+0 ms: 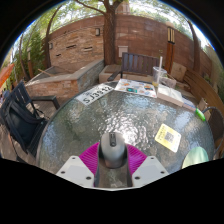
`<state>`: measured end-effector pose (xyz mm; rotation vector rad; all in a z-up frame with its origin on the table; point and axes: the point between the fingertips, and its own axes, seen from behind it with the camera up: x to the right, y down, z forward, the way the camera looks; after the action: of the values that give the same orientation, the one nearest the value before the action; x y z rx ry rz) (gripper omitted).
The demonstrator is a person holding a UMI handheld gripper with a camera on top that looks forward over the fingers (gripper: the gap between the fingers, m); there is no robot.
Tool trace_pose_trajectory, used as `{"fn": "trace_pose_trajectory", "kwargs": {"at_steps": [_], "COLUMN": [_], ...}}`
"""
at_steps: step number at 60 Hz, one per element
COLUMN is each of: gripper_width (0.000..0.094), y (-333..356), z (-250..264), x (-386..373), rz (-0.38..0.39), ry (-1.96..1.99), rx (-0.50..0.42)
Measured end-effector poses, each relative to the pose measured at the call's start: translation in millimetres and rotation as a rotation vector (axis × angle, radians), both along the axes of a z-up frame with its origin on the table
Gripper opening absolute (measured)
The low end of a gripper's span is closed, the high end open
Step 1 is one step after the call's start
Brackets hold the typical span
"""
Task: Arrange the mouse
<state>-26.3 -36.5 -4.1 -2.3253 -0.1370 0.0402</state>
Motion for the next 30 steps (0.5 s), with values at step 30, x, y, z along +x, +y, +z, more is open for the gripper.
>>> {"fn": "trace_pose_trajectory", "kwargs": {"at_steps": [30], "gripper_width": [0.0371], "y": [-67], "z": [231], "x": [187], "rz": [-0.143], "ry": [0.084], "rx": [0.337]}}
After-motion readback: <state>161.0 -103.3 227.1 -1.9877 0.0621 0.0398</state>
